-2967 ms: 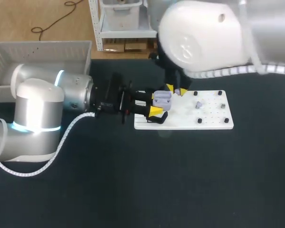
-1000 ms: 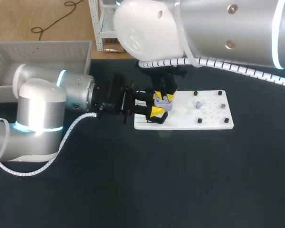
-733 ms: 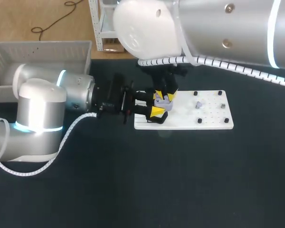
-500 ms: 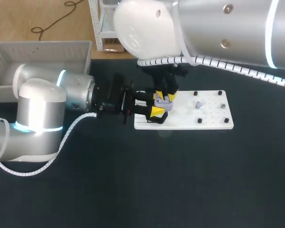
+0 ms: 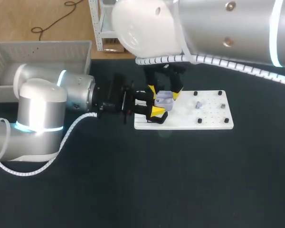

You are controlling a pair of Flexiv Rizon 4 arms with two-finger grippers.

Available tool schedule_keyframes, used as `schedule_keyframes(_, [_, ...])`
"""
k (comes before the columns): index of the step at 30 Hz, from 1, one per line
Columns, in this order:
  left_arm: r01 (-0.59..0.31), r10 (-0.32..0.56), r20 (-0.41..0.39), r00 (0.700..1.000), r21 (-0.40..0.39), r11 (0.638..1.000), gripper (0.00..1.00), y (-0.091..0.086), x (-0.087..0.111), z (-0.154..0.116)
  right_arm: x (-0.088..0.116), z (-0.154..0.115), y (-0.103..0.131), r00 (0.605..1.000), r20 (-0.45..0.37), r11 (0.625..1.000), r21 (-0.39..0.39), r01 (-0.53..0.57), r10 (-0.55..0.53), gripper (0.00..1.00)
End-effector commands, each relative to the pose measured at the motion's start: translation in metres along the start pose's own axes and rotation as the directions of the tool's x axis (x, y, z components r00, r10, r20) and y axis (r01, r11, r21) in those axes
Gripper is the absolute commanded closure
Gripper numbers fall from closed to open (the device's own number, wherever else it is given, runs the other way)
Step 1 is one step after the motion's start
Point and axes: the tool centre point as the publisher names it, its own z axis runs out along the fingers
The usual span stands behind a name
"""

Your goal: Pick up each earbud case from the left stands, insert the matching earbuds, close the lid, and place the case in the box.

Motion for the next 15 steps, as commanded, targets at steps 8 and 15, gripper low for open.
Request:
schedule_keyframes(8, [-0.001, 0.001, -0.001, 1.000, -0.001, 1.000, 1.00, 0.000, 0.000, 0.000, 0.001, 0.006, -0.078, 0.995, 0.098, 0.907, -0.416, 0.068, -0.030, 0.34])
schedule_keyframes(15, [-0.001, 0.001, -0.001, 1.000, -0.001, 1.000, 1.00, 0.000, 0.000, 0.000, -0.016, 0.020, -0.098, 0.995, 0.049, 0.841, -0.531, 0.103, -0.091, 0.48])
